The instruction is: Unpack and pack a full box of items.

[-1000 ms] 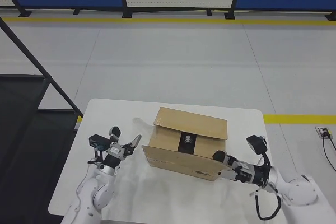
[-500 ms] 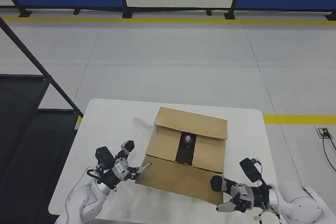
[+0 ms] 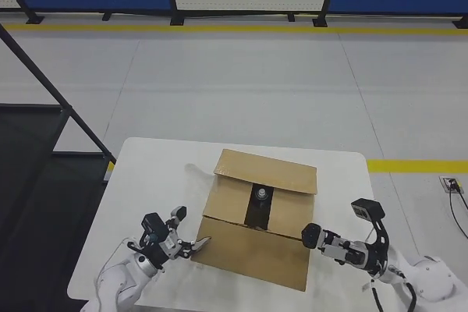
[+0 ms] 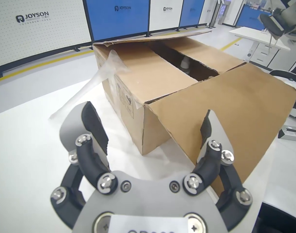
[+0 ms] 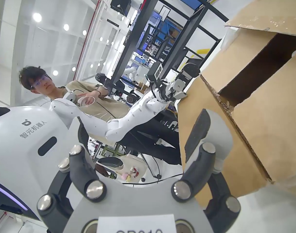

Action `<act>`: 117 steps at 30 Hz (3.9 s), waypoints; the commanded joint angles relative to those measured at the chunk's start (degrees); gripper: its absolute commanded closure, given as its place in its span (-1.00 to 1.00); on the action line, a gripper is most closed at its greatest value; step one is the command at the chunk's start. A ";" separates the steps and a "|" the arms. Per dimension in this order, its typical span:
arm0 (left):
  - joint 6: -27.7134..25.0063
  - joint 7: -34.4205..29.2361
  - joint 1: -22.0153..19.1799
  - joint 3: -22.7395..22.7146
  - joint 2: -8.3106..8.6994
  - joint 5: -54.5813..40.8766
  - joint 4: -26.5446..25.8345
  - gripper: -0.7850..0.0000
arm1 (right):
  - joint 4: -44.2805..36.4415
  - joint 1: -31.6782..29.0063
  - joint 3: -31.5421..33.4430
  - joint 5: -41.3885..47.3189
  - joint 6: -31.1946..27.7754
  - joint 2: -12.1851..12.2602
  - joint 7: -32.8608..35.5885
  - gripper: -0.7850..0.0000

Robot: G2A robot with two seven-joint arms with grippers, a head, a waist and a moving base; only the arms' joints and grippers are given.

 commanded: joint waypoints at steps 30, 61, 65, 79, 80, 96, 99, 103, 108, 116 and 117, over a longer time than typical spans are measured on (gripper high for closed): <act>2.75 1.15 -1.74 1.86 0.45 -4.64 2.09 -1.00 | 19.48 22.78 -13.35 0.37 14.29 -8.63 -28.82 -1.00; 0.69 1.77 -2.12 3.71 1.45 -1.79 3.29 -1.00 | 40.99 44.70 -30.09 -27.04 39.79 -21.81 -51.56 -1.00; 0.51 2.23 -1.75 3.92 1.62 -1.12 3.15 -1.00 | 42.90 45.62 -30.27 -27.11 40.10 -22.88 -50.48 -1.00; 2.09 5.32 -0.36 0.67 2.24 -5.92 1.63 -1.00 | 29.72 35.89 -21.37 -22.59 23.87 -20.27 -34.10 -1.00; 2.81 5.42 -0.35 -0.12 2.26 -7.34 1.71 -1.00 | 27.38 34.15 -20.31 -22.48 23.58 -19.71 -32.06 -1.00; 21.43 4.31 -9.36 7.41 -0.18 -5.85 12.61 -1.00 | 11.32 24.10 -16.68 -28.28 37.59 -17.18 -18.35 -1.00; 22.14 5.38 -10.03 9.15 -0.55 -4.54 13.84 -1.00 | 13.13 25.35 -18.06 -28.31 38.73 -17.82 -18.55 -1.00; 22.16 6.14 -10.39 10.63 -0.82 -3.11 14.76 -1.00 | 15.85 27.02 -19.64 -28.19 39.41 -18.72 -19.26 -1.00; 21.77 7.09 -10.25 11.57 -0.92 -1.47 15.04 -1.00 | 18.52 28.80 -21.23 -27.24 39.60 -19.73 -18.19 -1.00; 20.17 8.15 -8.94 11.68 -0.71 -0.07 13.21 -1.00 | 21.64 30.67 -22.10 -22.88 37.05 -21.00 -14.53 -1.00; 19.97 8.21 -8.74 11.57 -0.66 0.10 12.88 -1.00 | 21.95 30.85 -21.91 -22.13 36.74 -21.10 -14.11 -1.00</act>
